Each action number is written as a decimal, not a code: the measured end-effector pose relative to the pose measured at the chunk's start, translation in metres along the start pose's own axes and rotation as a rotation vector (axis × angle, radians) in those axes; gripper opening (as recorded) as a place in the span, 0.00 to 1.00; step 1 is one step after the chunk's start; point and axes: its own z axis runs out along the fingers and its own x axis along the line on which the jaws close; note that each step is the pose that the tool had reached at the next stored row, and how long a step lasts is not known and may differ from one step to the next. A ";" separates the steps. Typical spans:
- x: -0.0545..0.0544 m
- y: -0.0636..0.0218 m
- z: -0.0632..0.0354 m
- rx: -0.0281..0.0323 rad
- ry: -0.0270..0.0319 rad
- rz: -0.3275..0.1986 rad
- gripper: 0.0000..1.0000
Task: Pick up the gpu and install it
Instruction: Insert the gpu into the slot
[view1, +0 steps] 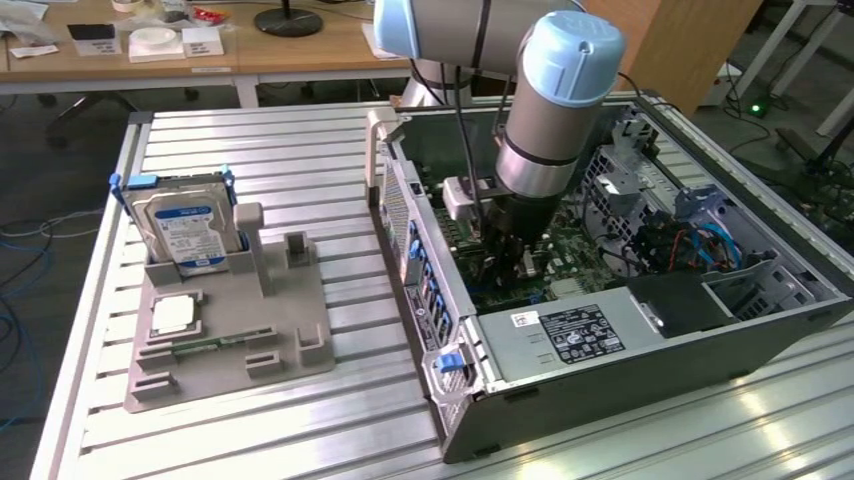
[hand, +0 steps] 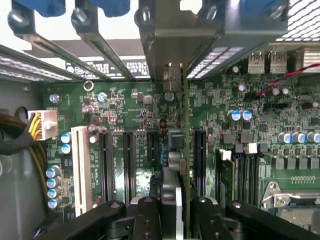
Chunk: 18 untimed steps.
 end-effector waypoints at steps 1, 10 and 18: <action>0.000 0.0000 0.0001 0.0001 0.0001 0.000 0.28; -0.001 -0.0002 0.0011 0.0016 -0.0034 0.000 0.29; 0.000 -0.0001 -0.0238 0.0067 -0.0004 0.000 0.35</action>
